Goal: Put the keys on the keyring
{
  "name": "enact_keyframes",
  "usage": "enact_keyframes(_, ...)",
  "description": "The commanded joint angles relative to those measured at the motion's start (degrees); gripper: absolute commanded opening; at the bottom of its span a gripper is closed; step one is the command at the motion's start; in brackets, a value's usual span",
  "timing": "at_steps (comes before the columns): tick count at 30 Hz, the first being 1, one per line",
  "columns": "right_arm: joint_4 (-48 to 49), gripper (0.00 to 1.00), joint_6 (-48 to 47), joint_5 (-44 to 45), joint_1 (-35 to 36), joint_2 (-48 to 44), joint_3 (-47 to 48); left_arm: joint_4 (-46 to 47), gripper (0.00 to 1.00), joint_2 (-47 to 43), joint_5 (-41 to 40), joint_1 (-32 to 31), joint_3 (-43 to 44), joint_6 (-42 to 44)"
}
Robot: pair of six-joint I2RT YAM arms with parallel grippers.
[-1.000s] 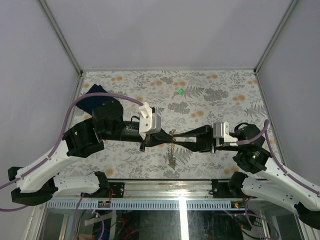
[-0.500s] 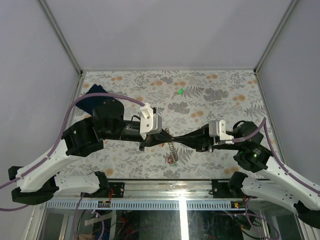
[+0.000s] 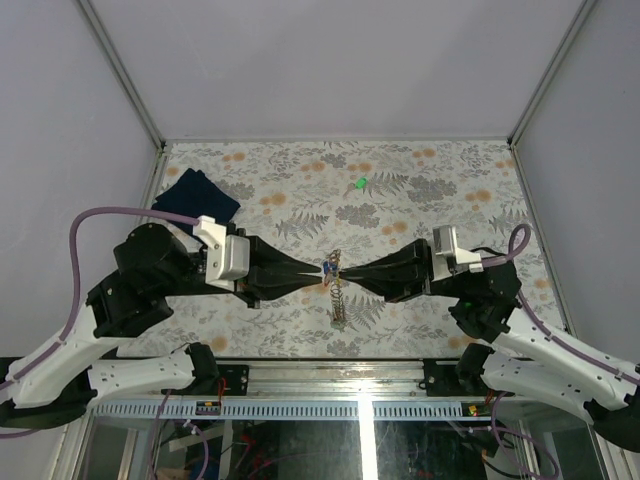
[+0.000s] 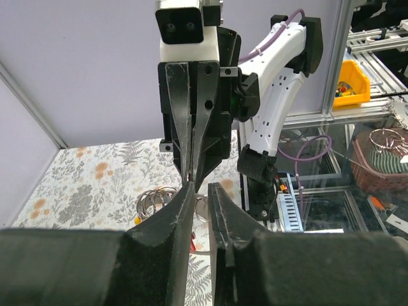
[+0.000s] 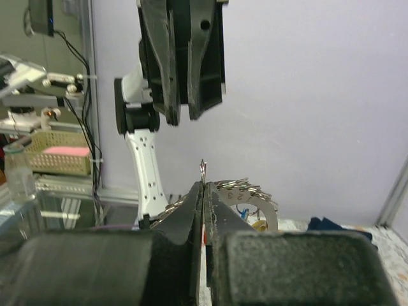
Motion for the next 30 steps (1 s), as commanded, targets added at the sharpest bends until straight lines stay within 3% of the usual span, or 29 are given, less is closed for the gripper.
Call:
enact_keyframes(1,18.48,0.0,8.21,1.76,0.3,0.75,0.09,6.55,0.15,0.81,1.08,-0.26,-1.73,-2.65)
enact_keyframes(10,22.3,0.0,9.81,1.3,0.31,1.89,0.49,8.75,0.27,1.41,1.17,-0.27,-2.44,-2.14)
enact_keyframes(30,19.18,0.0,7.64,1.09,0.35,1.4,-0.04,13.11,0.32,3.45,4.01,-0.26,-2.13,-2.29)
